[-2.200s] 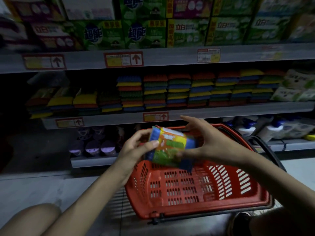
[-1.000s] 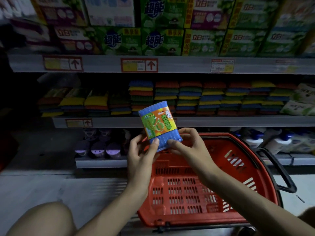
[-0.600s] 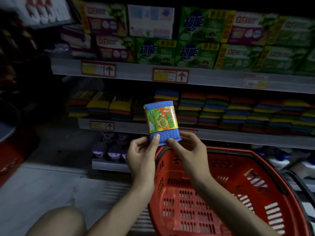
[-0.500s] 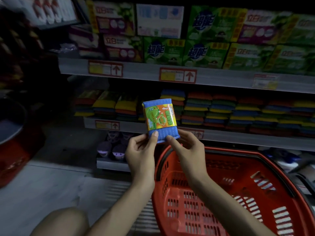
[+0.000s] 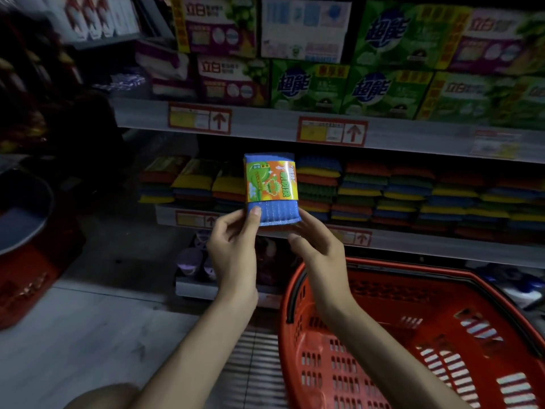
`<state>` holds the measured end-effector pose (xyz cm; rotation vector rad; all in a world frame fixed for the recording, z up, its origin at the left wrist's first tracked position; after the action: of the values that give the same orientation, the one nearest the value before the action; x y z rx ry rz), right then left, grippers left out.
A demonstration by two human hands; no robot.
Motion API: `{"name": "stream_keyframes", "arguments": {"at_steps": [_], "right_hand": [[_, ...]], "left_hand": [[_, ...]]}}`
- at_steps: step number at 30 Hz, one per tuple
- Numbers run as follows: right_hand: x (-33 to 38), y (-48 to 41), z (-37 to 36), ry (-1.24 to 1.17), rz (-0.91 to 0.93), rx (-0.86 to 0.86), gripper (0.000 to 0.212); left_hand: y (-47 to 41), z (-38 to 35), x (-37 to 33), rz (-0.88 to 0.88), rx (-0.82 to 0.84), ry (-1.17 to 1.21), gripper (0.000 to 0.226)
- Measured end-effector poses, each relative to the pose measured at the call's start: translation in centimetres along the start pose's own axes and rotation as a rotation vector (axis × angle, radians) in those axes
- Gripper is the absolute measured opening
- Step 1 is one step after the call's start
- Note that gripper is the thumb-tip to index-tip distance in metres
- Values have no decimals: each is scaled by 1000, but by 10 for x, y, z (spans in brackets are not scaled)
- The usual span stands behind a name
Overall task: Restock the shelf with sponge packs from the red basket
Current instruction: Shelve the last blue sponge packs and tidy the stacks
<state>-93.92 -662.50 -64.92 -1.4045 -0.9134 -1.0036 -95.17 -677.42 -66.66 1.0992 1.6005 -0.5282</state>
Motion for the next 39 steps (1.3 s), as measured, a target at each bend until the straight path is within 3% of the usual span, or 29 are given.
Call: {"name": "stream_keyframes", "arguments": {"at_steps": [20,25,39], "right_hand": [[-5,-46,-20,27,-54,-19,55],[-9,-52,-20,31,-91,-28,57],[-15,-61,-23,121,-153,-69,68]], "left_hand": [[-43,-32,-17,24,2,32,15],[-49,-38,-13,12,-11,24,31],[-58,-44,-6,41,19,-67,41]]}}
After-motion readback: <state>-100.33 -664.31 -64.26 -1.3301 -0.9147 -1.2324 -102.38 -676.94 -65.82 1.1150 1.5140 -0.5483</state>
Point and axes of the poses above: each hand's wrist, its own y-axis away from the middle knuckle, its own z-axis out of the back of the hand, x = y × z, the point moved 5 cm from there along -y, towards the middle knuckle, and after that the axes turned 9 degrees about z, right-handed, at the moved point
